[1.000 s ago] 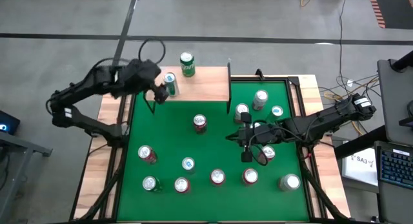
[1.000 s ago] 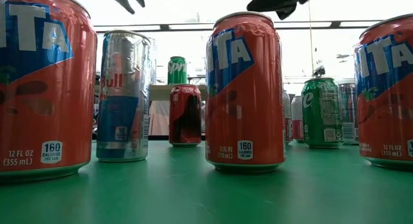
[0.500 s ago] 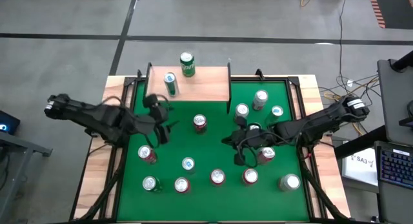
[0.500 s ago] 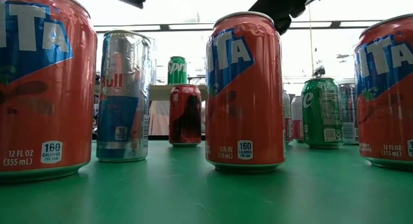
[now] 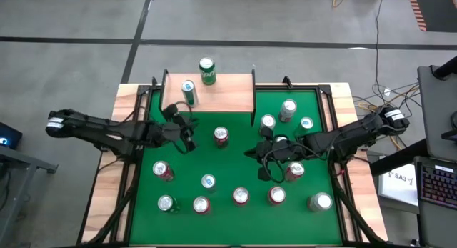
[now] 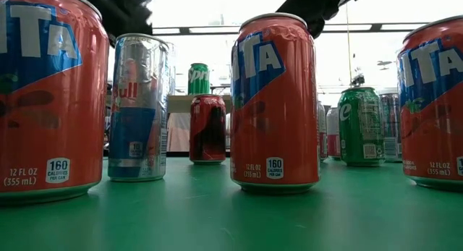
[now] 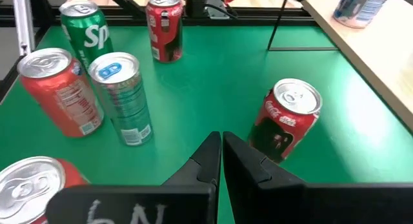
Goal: Place canned beverage on shelf
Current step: Put the red can on the shelf
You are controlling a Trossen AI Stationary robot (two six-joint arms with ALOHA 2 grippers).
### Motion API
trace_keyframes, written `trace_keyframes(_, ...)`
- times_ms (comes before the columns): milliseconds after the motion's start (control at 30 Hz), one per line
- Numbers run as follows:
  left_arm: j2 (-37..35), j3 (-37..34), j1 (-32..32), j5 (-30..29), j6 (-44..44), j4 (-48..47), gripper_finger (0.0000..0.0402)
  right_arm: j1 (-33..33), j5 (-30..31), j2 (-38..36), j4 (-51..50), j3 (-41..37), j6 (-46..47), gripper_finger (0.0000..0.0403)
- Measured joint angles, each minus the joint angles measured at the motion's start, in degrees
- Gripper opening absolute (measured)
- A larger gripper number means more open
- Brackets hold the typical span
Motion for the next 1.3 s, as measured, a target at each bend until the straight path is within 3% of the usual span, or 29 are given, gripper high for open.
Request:
trace_keyframes(100, -0.5, -1.2, 4.7, 1.3, 2.4, 2.0, 0.0007, -0.4, 0.0, 0.0, 0.0, 0.0, 0.0, 0.0009)
trace_keyframes(300, -1.4, -1.3, 11.3, 11.0, 7.2, 3.5, 0.0002, -0.9, 0.0, 0.0, 0.0, 0.0, -0.2, 0.0009)
trace_keyframes(1300, -1.1, -1.3, 20.8, 13.5, 13.5, 5.6, 0.0, -3.3, 0.0, 0.0, -0.5, 0.1, -1.7, 0.0009)
